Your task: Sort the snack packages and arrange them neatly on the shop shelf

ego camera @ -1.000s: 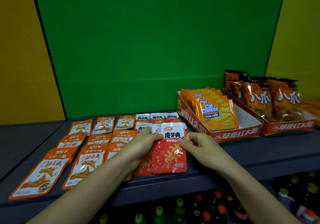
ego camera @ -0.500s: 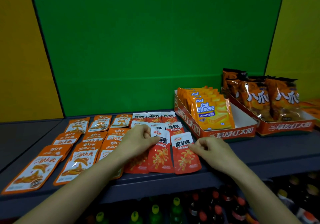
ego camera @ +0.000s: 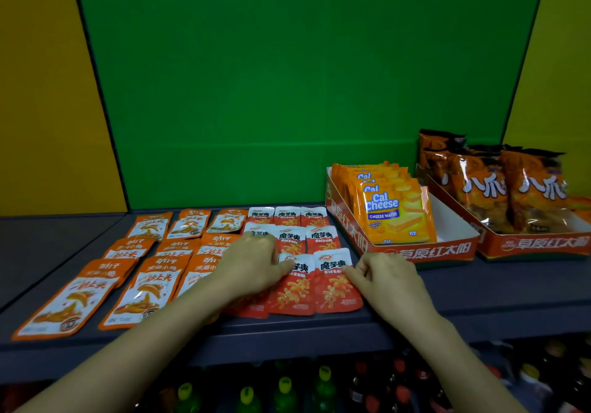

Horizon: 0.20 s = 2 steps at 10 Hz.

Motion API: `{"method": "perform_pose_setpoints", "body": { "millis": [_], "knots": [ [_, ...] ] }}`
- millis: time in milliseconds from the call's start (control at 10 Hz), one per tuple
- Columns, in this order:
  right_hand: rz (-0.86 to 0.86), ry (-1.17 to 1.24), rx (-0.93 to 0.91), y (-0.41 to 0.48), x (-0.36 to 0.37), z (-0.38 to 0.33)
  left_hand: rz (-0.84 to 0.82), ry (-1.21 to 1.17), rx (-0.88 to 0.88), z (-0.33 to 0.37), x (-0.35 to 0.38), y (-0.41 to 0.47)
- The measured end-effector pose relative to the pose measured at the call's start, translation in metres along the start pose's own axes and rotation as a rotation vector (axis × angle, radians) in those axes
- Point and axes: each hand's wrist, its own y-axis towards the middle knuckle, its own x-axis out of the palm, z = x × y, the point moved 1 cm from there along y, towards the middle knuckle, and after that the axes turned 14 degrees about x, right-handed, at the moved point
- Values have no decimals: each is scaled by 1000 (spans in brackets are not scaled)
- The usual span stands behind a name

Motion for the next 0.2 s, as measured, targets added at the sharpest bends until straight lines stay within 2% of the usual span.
{"method": "perform_pose_setpoints", "body": {
  "millis": [100,200],
  "knots": [
    [38,-68,-21,-3,-1,-3,103,0,9,0,-7,-5],
    [64,-68,-20,-8,-8,1,366,-131,46,-11,-23,-19]
  ]
}}
